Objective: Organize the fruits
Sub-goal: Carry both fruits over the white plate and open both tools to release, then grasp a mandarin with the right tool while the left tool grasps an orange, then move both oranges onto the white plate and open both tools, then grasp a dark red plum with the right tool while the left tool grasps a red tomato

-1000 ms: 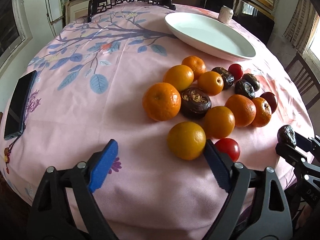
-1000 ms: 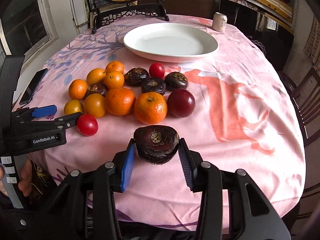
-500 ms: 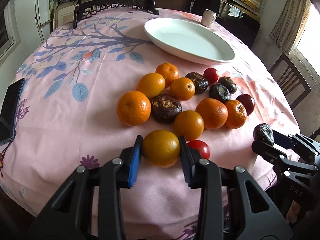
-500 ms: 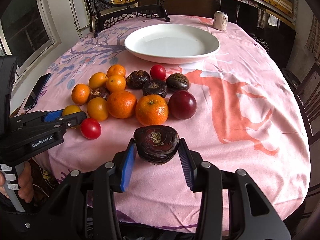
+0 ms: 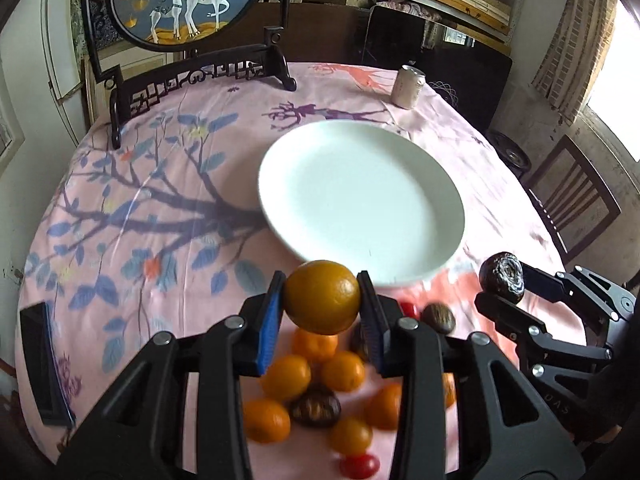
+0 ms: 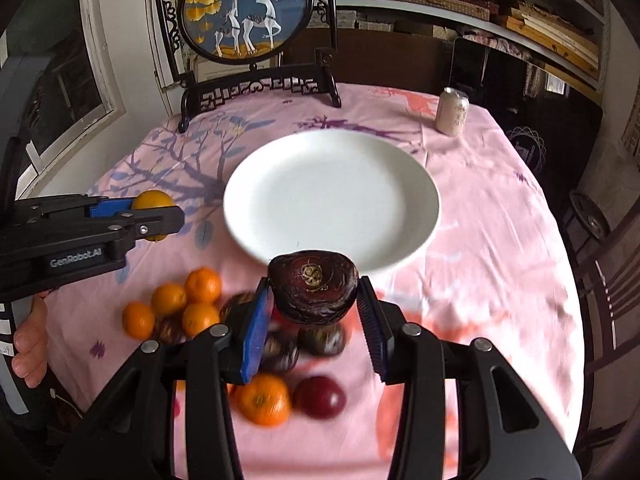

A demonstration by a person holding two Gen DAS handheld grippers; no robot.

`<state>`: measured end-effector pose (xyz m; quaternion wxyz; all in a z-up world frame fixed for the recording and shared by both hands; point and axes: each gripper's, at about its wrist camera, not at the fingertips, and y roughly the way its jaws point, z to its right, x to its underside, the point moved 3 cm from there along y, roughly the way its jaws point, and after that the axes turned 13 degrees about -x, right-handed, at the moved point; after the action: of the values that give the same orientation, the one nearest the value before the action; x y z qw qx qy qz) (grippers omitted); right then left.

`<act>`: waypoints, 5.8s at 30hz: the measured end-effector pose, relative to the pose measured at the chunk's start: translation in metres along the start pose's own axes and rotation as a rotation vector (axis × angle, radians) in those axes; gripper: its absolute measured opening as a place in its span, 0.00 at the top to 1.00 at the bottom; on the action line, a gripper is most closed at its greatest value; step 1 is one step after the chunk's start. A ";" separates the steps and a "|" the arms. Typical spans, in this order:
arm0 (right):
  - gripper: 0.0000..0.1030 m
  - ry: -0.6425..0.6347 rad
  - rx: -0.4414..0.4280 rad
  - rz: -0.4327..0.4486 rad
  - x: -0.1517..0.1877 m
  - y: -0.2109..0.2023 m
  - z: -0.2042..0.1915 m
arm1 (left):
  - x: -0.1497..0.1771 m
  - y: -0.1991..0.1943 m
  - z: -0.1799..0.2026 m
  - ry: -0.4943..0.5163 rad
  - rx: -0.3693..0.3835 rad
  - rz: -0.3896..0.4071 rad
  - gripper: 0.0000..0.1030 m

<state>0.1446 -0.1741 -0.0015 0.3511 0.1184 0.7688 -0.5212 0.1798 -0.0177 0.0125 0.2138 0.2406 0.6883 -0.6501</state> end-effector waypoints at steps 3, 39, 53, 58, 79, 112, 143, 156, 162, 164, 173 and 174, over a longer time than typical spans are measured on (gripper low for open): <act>0.58 0.020 -0.001 -0.051 -0.046 0.043 0.033 | -0.060 0.047 0.006 -0.021 -0.021 -0.044 0.64; 0.33 0.145 0.105 -0.018 0.062 -0.023 -0.006 | 0.097 -0.043 -0.047 -0.074 -0.180 0.109 0.05; 0.37 0.045 -0.027 -0.116 0.115 -0.003 -0.045 | 0.130 -0.031 -0.059 -0.074 -0.198 0.037 0.05; 0.49 0.076 -0.066 -0.165 0.118 0.021 -0.040 | 0.137 -0.030 -0.064 -0.065 -0.203 0.034 0.05; 0.56 0.101 -0.005 -0.165 0.120 0.016 -0.031 | 0.141 0.024 -0.046 -0.077 -0.054 -0.073 0.27; 0.56 0.051 -0.021 -0.053 0.037 0.007 -0.005 | 0.042 -0.009 -0.015 0.016 -0.005 0.042 0.61; 0.34 0.057 0.034 -0.110 -0.023 0.052 0.043 | -0.041 0.013 -0.004 0.002 -0.056 0.108 0.11; 0.34 0.140 0.099 -0.011 0.047 -0.014 0.010 | 0.091 -0.028 -0.018 -0.010 -0.093 0.093 0.10; 0.34 0.150 0.102 -0.061 0.068 -0.007 0.007 | 0.113 -0.028 -0.028 -0.028 -0.085 0.058 0.10; 0.34 0.154 0.102 -0.083 0.078 -0.001 0.007 | 0.118 -0.030 -0.031 -0.028 -0.079 0.050 0.10; 0.50 0.140 0.081 -0.112 0.098 0.031 0.010 | 0.147 -0.031 -0.017 0.019 -0.043 -0.016 0.10; 0.63 0.146 0.062 -0.124 0.098 0.036 0.011 | 0.149 -0.030 -0.014 0.027 -0.032 -0.028 0.10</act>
<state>0.0977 -0.1865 -0.0941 0.2575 0.1190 0.7817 -0.5555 0.0433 0.0028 -0.0536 0.1992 0.2364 0.7048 -0.6385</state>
